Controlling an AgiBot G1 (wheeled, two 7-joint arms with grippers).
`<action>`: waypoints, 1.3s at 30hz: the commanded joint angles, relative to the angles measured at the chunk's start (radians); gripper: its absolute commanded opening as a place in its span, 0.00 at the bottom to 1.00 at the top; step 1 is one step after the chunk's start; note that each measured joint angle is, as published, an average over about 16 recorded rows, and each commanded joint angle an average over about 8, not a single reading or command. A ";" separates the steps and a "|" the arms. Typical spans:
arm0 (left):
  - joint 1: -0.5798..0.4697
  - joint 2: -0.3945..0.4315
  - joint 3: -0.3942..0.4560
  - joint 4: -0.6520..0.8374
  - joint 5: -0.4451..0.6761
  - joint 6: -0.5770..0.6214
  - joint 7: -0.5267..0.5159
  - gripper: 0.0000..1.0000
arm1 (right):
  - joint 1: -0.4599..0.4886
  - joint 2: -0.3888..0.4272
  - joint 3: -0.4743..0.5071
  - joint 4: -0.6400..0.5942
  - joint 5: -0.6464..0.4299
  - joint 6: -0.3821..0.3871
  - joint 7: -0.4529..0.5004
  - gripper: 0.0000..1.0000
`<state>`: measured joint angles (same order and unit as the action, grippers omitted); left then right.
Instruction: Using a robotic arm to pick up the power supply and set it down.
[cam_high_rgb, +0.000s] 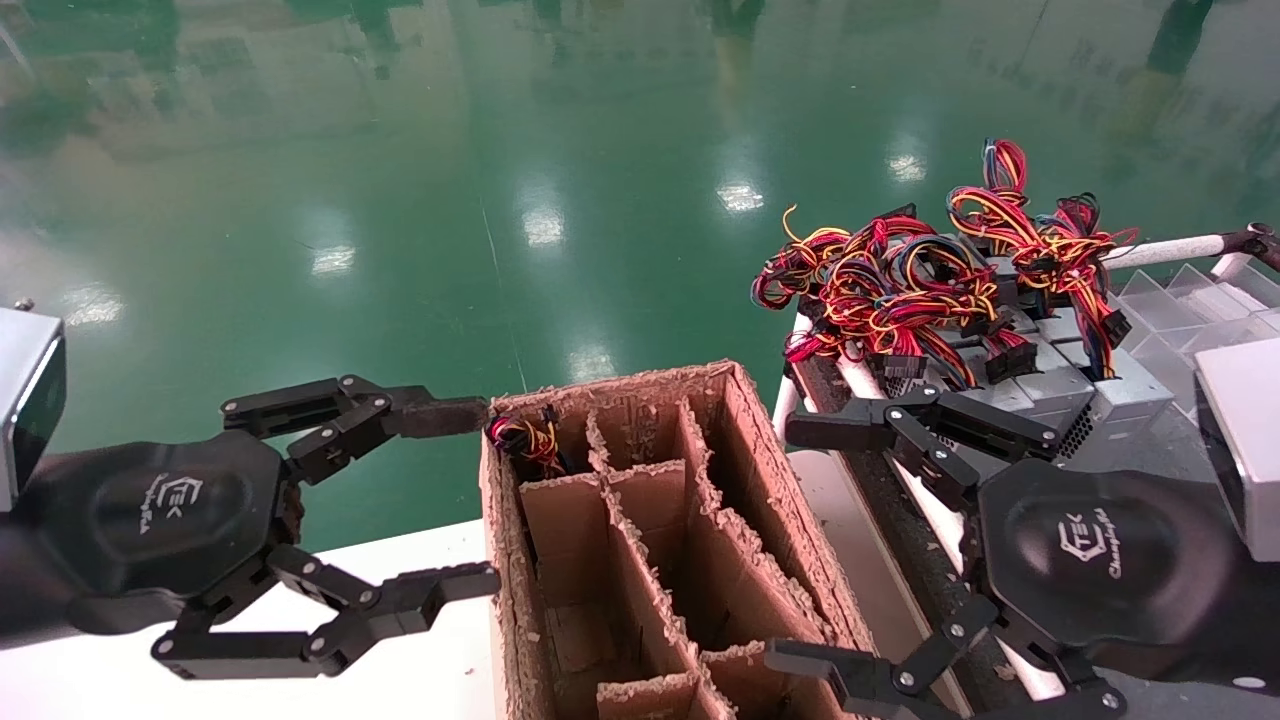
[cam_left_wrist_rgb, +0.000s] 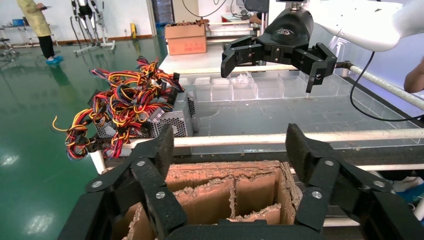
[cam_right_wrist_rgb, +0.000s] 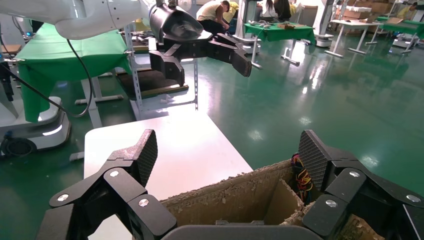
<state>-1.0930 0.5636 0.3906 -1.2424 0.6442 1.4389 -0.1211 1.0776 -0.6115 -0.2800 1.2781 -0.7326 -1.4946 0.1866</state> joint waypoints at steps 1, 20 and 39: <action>0.000 0.000 0.000 0.000 0.000 0.000 0.000 0.00 | 0.000 0.000 0.000 0.000 0.000 0.000 0.000 1.00; 0.000 0.000 0.000 0.000 0.000 0.000 0.000 0.00 | 0.000 0.000 0.000 0.000 0.000 0.000 0.000 1.00; 0.000 0.000 0.000 0.000 0.000 0.000 0.000 1.00 | 0.000 0.000 0.000 0.000 0.000 0.000 0.000 1.00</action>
<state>-1.0930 0.5636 0.3906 -1.2424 0.6442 1.4389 -0.1211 1.0776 -0.6115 -0.2800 1.2781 -0.7326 -1.4945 0.1866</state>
